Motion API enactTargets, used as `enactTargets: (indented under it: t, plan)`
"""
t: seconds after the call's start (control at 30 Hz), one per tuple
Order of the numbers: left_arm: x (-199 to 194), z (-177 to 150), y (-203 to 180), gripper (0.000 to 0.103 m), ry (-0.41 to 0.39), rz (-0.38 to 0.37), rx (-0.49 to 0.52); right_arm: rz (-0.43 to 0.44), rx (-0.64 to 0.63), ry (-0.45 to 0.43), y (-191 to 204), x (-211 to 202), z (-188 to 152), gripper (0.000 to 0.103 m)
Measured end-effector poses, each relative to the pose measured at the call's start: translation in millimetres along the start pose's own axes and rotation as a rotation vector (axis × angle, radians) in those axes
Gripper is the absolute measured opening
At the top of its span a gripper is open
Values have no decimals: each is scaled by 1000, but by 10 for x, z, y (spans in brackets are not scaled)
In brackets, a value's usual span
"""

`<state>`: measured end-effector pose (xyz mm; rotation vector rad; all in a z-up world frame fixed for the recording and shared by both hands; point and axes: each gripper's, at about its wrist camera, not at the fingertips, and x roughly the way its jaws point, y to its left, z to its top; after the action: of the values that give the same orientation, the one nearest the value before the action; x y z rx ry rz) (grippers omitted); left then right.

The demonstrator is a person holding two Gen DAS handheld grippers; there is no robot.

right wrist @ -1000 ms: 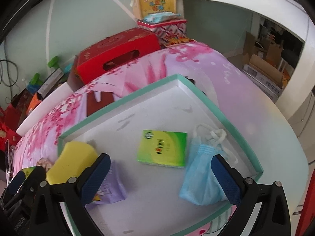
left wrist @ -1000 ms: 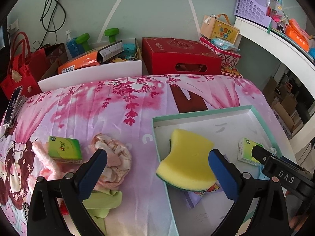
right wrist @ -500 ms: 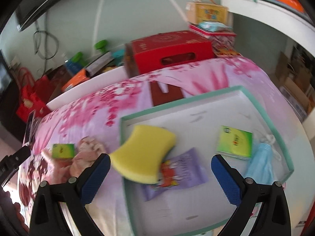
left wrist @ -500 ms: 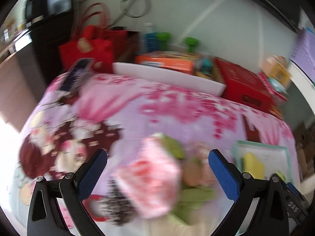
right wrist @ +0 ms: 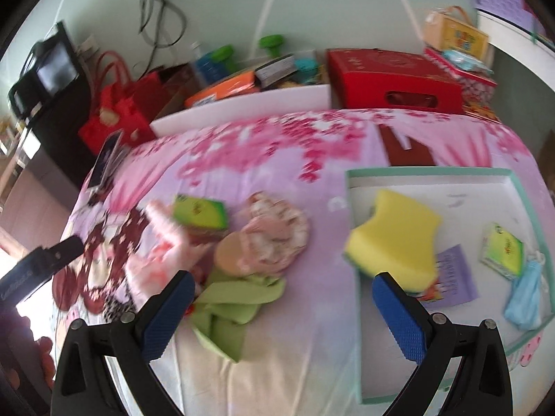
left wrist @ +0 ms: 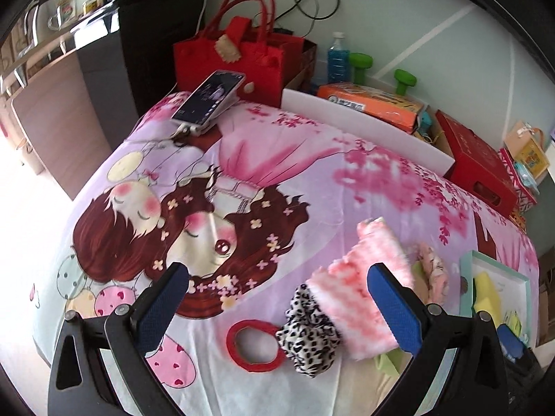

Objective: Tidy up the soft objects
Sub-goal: 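Grasp the green cloth with the right gripper while the left gripper approaches the pink fluffy cloth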

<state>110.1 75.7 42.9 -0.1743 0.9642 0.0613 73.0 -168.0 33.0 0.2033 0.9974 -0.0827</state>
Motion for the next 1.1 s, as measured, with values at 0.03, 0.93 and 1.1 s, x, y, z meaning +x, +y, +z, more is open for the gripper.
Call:
enactTargets:
  t: [0.03, 0.93, 1.1]
  plan:
    - [10, -10, 23, 102, 2, -4, -9, 2, -21, 8, 73, 28, -21, 103]
    - [358, -162, -23, 102, 175, -92, -12, -28, -228, 229, 489, 804, -488, 103]
    - [369, -165, -18, 102, 176, -94, -14, -34, -241, 214, 516, 860, -508, 103]
